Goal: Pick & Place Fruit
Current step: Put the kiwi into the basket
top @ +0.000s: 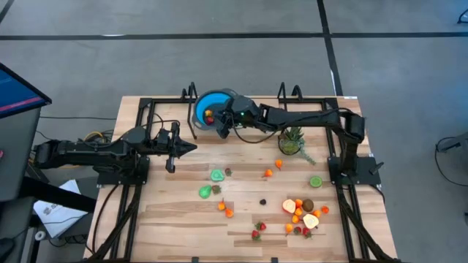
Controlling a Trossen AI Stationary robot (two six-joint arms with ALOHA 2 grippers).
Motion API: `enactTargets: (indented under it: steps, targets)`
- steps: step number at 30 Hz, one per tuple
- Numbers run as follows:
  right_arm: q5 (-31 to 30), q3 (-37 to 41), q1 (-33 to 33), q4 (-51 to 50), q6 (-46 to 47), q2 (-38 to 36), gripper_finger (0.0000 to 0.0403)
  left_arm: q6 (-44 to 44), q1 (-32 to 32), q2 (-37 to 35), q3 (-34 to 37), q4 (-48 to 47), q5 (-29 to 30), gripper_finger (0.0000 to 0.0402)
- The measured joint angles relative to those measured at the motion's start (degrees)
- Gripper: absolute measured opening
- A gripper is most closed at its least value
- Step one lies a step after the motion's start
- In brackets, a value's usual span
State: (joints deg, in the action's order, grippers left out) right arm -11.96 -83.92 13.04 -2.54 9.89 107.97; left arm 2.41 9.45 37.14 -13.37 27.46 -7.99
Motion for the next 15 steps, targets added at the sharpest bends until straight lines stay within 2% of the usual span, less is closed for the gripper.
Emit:
enactTargets:
  steps: [9, 15]
  targets:
    - [-0.08, 0.0, -3.29, -5.64, -2.37, -2.94, 0.0009, 0.01, 0.0, 0.0, 0.0, -0.01, 0.01, 0.0002]
    - [-0.05, 0.0, -6.3, -8.1, -2.37, -2.91, 0.0008, 0.01, 0.0, -0.01, 0.0, 0.0, 0.02, 0.0002]
